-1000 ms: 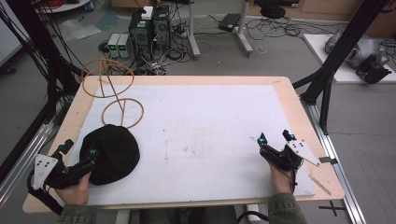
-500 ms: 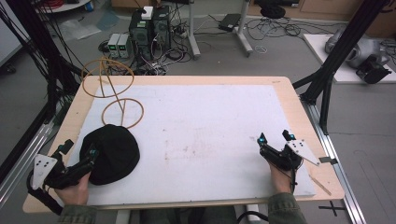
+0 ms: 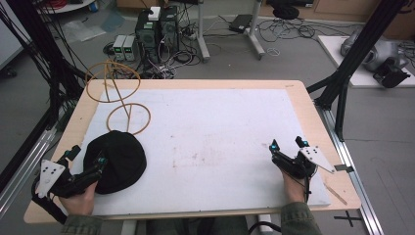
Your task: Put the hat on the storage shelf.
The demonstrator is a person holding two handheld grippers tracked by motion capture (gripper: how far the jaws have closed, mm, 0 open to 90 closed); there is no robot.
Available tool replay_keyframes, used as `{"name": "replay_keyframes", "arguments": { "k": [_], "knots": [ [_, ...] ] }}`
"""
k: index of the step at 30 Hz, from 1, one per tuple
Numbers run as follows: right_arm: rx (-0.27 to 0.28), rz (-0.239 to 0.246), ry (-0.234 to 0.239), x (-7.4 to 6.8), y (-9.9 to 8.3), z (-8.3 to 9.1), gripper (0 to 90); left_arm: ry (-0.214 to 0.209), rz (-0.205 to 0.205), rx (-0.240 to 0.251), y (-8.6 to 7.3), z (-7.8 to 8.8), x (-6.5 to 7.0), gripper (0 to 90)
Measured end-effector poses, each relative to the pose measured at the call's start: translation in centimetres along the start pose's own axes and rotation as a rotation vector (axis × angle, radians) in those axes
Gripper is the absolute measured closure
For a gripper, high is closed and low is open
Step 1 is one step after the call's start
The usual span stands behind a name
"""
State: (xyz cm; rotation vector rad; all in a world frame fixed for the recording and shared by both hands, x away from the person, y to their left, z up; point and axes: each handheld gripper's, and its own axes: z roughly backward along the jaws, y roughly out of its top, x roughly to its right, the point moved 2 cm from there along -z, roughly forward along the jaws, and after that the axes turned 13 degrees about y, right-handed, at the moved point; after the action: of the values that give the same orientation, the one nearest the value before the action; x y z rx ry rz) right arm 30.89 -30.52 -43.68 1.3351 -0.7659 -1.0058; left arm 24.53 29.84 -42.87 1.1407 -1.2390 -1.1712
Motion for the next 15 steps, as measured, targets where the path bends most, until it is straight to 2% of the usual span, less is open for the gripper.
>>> {"name": "replay_keyframes", "arguments": {
  "k": [4, 9, 13, 15],
  "knots": [
    [-0.001, 0.000, 0.001, 0.00, 0.00, 0.01, 11.2, -0.006, -0.030, -0.014, 0.12, -0.06, 0.26, 14.0],
    [-0.002, 0.005, 0.003, 0.07, -0.03, -0.06, 11.2, -0.011, -0.041, -0.047, 0.02, -0.28, 0.37, 14.0],
    [-0.006, -0.002, 0.004, -0.02, -0.08, -0.09, 11.2, -0.010, -0.060, -0.103, -0.26, -0.55, 0.43, 14.1],
    [-0.005, -0.001, 0.004, -0.03, -0.08, -0.09, 11.2, -0.009, -0.050, -0.119, -0.45, -0.47, 0.34, 14.2]
  ]
}}
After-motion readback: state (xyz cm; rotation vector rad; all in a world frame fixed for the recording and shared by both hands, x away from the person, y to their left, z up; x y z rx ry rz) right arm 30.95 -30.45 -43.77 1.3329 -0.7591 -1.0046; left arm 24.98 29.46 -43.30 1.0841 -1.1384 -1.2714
